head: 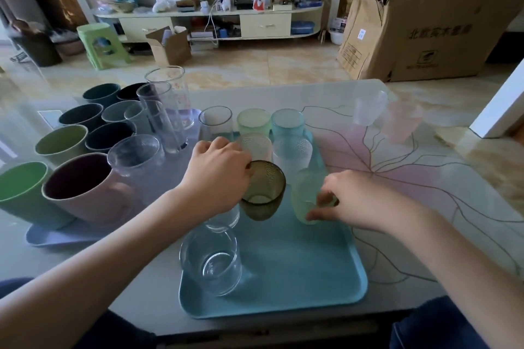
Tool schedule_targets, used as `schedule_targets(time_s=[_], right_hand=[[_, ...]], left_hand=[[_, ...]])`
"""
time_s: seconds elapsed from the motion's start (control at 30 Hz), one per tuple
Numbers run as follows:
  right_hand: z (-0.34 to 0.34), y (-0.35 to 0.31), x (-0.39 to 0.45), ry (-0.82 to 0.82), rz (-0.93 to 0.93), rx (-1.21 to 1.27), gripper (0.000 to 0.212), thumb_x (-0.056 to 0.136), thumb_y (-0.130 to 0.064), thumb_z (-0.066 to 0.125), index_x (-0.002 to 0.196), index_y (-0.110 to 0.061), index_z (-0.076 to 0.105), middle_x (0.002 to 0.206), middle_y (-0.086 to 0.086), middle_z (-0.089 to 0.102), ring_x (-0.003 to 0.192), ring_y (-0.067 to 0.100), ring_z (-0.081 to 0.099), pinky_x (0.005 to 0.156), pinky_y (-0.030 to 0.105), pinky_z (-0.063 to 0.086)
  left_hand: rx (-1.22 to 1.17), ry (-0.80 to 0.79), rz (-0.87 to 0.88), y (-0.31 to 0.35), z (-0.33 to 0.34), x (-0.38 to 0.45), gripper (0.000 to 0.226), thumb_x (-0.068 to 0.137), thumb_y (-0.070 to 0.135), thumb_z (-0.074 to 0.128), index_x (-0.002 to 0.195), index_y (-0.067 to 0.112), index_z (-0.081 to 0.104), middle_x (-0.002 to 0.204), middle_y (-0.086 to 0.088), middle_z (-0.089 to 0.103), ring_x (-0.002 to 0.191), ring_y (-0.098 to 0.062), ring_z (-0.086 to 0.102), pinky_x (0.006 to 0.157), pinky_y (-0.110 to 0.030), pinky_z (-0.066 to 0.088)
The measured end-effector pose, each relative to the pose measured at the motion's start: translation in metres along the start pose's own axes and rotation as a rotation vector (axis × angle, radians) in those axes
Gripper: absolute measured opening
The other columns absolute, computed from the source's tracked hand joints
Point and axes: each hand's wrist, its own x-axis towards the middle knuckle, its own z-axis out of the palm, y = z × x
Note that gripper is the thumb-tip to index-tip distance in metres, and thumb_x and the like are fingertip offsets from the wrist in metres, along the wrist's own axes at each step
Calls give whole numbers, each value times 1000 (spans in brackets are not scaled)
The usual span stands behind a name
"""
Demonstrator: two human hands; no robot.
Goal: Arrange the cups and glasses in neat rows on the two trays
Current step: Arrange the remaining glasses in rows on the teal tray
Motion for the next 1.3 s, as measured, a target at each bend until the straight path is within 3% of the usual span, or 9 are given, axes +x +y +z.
schedule_targets(time_s=[0.23,0.33,0.43,0.53,0.67,0.77,0.83,1.0,1.3], right_hand=[[-8,-1,1,-51,41,-72,53,67,-77,53,87,-30,66,96,-10,64,91,15,59,78,35,50],[-12,2,-2,118,7,34,66,59,-88,35,82,-34,66,91,-13,64,85,11,58,72,31,49],[-16,-1,-6,407,-146,116,53,67,-77,43,99,-40,62,87,-15,60,72,-1,53,59,23,40],[-16,-11,-8,412,-346,196,43,75,-57,61,116,-48,53,90,-15,53,68,-10,50,56,13,34],[-1,-21,0,420,-362,85,26,74,-56,60,89,-36,67,83,-10,55,57,0,42,56,25,38],[7,-26,8,502,-352,2,26,69,-56,61,79,-34,70,73,-7,57,61,13,55,54,23,36],[15,-29,13,545,-382,-110,24,65,-54,62,73,-33,72,66,-6,58,64,18,60,54,23,38],[30,-29,23,543,-428,-187,25,61,-55,62,66,-33,72,60,-6,54,63,19,57,57,26,45],[36,-33,27,558,-489,-289,27,55,-61,76,58,-35,70,62,-8,54,65,12,50,52,16,33]], left_hand=[[1,-42,5,7,3,6,22,91,27,41,95,20,62,110,3,58,112,-22,44,94,-35,28],[-35,-13,-14,3,-6,5,21,91,28,42,93,21,61,109,3,58,113,-21,43,96,-36,29],[-69,-28,-48,1,-16,1,19,92,30,44,89,21,59,108,2,56,113,-22,43,93,-38,30],[-77,-28,-56,5,-19,-1,20,91,33,44,87,20,60,106,1,56,113,-23,43,91,-37,31],[-117,66,-31,6,-20,0,35,96,37,35,80,15,57,98,-2,60,105,-24,50,87,-36,34],[-357,89,-44,-9,-22,17,39,99,35,34,91,12,65,88,-4,64,90,-27,58,80,-36,45],[-321,63,48,-18,-17,31,29,97,30,41,98,14,66,98,-4,67,97,-25,58,85,-41,47],[-198,-82,99,-13,9,44,24,90,30,53,109,23,65,116,0,64,113,-21,54,93,-34,40],[-185,-151,152,-13,28,51,24,92,25,47,87,13,67,84,-2,64,94,-24,54,86,-26,27]])
